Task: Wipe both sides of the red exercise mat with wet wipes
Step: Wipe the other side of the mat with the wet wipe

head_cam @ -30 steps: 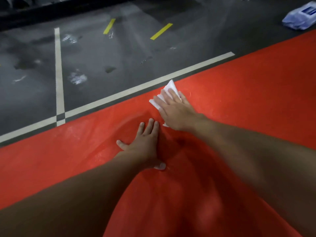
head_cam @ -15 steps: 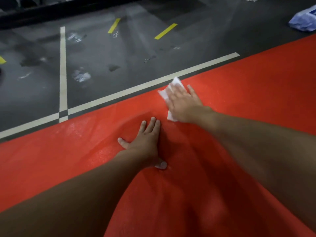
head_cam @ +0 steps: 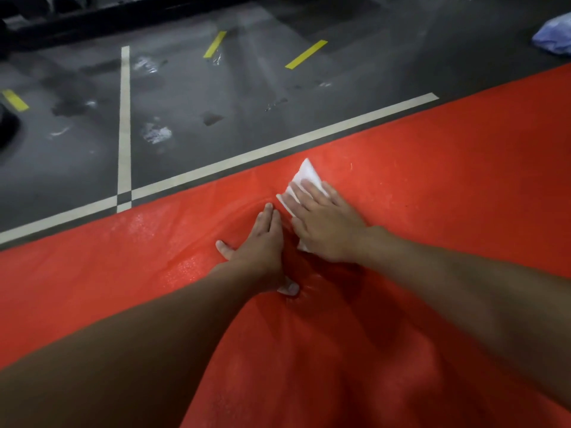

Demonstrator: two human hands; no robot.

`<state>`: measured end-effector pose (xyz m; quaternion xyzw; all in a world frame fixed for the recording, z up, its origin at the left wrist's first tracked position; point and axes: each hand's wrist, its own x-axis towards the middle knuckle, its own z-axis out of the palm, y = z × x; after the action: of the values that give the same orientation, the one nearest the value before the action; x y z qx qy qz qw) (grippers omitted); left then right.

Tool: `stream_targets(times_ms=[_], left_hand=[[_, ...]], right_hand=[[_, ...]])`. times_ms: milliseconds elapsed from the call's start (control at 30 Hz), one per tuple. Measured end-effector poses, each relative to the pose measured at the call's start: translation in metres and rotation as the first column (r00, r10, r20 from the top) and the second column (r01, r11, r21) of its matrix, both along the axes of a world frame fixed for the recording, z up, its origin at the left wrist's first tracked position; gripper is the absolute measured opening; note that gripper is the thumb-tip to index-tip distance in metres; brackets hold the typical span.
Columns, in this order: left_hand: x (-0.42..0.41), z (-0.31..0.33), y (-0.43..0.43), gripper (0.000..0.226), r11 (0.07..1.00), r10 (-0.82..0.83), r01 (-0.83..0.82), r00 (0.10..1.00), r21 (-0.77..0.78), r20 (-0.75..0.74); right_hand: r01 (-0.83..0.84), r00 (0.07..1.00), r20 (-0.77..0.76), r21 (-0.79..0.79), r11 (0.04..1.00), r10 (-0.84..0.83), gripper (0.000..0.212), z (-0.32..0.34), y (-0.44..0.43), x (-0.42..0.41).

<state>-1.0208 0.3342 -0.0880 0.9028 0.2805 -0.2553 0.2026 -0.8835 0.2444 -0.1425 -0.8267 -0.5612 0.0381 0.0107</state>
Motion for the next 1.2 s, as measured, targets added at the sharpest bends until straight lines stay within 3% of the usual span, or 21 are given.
stream_targets(times_ms=[67,167,200,333,367,500,667,800,833,900,967,1000,1133,1200], left_hand=[[0.001,-0.001,0.001,0.148,1.000,0.007,-0.007,1.000,-0.001,0.002],[0.002,-0.003,0.002,0.149,1.000,-0.001,0.001,1.000,-0.011,-0.005],[0.002,-0.003,0.002,0.149,1.000,-0.004,0.004,1.000,-0.010,-0.008],[0.001,-0.001,0.001,0.148,1.000,-0.004,0.005,1.000,-0.007,0.003],[0.001,-0.001,0.001,0.148,1.000,0.000,0.000,1.000,-0.005,0.000],[0.002,-0.003,0.003,0.148,1.000,-0.007,0.007,1.000,0.009,-0.025],[0.000,-0.002,0.002,0.146,1.000,-0.008,0.008,1.000,0.012,-0.003],[-0.001,-0.005,0.003,0.147,1.000,-0.012,0.012,1.000,0.027,-0.015],[0.000,-0.006,0.003,0.146,0.999,-0.011,0.012,1.000,0.031,-0.010],[-0.001,-0.006,0.003,0.144,1.000,-0.001,0.001,1.000,0.031,0.009],[-0.003,-0.006,0.002,0.143,0.999,0.001,-0.002,1.000,0.033,0.021],[-0.003,-0.006,0.002,0.143,0.999,-0.001,0.000,1.000,0.038,0.029],[-0.005,-0.010,0.001,0.141,0.998,-0.004,-0.001,0.998,0.064,0.067],[-0.008,-0.010,-0.002,0.136,0.996,0.002,-0.009,0.996,0.084,0.087]], right_hand=[[-0.010,0.999,0.035,-0.023,1.000,0.011,0.070,0.005,-0.011,0.023],[0.317,0.948,0.015,-0.005,0.948,-0.317,0.060,0.011,-0.013,0.031],[0.316,0.949,0.003,0.021,0.949,-0.316,0.060,0.009,-0.009,0.017],[-0.057,0.997,0.051,-0.010,0.998,0.058,0.066,0.004,-0.024,-0.025],[-0.046,0.997,0.056,-0.007,0.999,0.047,0.063,0.008,-0.027,-0.014],[0.263,0.965,-0.004,0.012,0.965,-0.263,0.059,0.015,-0.018,-0.005],[-0.055,0.998,0.039,-0.050,0.997,0.057,0.061,0.010,-0.041,-0.032],[0.261,0.965,0.005,-0.021,0.965,-0.261,0.058,0.015,-0.040,-0.012],[0.258,0.966,-0.016,0.009,0.966,-0.258,0.059,0.012,-0.038,-0.026],[0.089,0.995,-0.049,0.030,0.996,-0.088,0.064,0.005,-0.044,-0.057],[-0.065,0.997,-0.034,-0.042,0.997,0.064,0.065,0.008,-0.061,-0.052],[-0.069,0.998,-0.003,-0.063,0.996,0.068,0.064,0.010,-0.064,-0.036],[0.292,0.956,-0.032,-0.028,0.956,-0.293,0.057,0.012,-0.056,-0.025],[0.161,0.985,-0.061,0.002,0.987,-0.161,0.062,0.006,-0.056,-0.061]])
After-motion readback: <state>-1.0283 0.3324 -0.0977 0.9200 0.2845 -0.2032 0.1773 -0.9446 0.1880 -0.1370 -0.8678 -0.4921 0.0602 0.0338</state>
